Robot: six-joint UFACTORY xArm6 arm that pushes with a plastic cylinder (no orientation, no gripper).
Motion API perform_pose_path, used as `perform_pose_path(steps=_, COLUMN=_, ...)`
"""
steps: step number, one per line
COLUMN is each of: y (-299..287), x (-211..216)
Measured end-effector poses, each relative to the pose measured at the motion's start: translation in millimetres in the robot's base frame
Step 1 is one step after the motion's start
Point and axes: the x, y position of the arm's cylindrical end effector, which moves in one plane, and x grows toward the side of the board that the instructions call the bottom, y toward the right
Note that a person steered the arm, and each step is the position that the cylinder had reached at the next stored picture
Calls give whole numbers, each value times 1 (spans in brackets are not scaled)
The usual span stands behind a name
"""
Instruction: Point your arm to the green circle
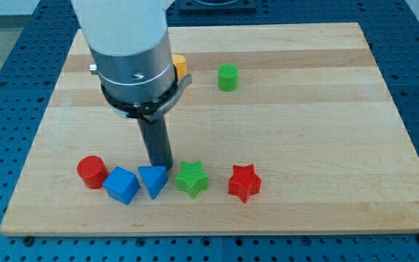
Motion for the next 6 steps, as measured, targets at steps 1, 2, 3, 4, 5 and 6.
perform_pose_path(steps=1, y=0, x=-46)
perform_pose_path(steps=2, y=39, x=-62)
perform_pose_path(steps=3, y=134, x=-78)
perform_pose_path(steps=4, y=224, x=-141)
perform_pose_path(steps=5, y=259, x=-212)
perform_pose_path(steps=6, y=220, x=-254)
